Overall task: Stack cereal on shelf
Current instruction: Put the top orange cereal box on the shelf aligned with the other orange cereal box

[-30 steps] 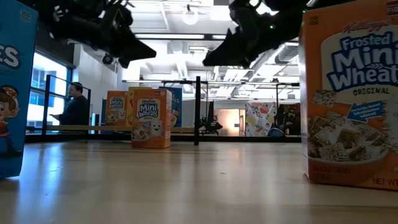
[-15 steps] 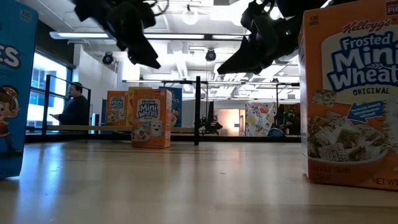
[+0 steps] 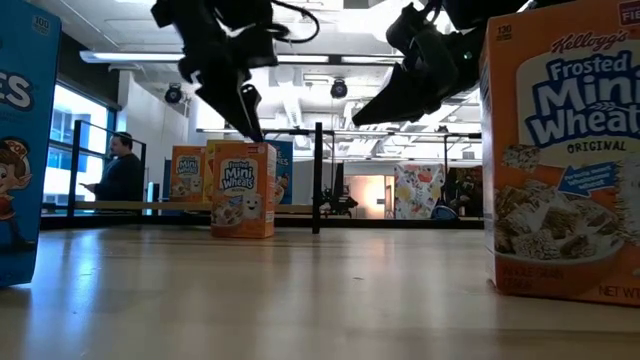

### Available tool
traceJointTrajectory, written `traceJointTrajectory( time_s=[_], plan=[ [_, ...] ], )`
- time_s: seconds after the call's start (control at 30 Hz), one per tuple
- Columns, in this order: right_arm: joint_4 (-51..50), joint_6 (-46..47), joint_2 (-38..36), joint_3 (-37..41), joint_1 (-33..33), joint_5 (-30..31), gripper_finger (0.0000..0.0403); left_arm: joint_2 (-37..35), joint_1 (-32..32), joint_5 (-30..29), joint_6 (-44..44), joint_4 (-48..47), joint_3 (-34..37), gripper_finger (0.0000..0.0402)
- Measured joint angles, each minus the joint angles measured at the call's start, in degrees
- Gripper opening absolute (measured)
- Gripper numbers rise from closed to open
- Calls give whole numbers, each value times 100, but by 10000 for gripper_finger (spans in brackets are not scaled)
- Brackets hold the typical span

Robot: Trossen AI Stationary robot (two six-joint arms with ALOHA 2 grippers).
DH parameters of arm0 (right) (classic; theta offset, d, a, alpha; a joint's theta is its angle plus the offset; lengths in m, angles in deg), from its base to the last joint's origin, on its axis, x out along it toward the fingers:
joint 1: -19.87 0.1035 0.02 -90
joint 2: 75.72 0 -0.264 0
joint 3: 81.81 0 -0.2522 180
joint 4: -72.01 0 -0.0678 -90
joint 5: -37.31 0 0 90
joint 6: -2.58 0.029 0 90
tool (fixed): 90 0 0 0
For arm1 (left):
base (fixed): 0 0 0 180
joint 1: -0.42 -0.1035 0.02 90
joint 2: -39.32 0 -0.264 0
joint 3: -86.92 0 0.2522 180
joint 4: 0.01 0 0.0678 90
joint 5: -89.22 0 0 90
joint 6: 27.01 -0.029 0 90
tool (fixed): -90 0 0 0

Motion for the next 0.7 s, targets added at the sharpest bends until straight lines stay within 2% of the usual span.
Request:
traceJointTrajectory(
  time_s=[0.23,0.4,0.7],
  plan=[
    [2,-22,0,-2,0,1,16,233,-8,-389,-225,-113,2,290],
    [2,-22,2,-2,0,2,16,315,-8,-400,-270,-283,4,282],
    [2,-20,2,-2,0,4,16,361,-8,-400,-267,-377,9,223]
  ],
)
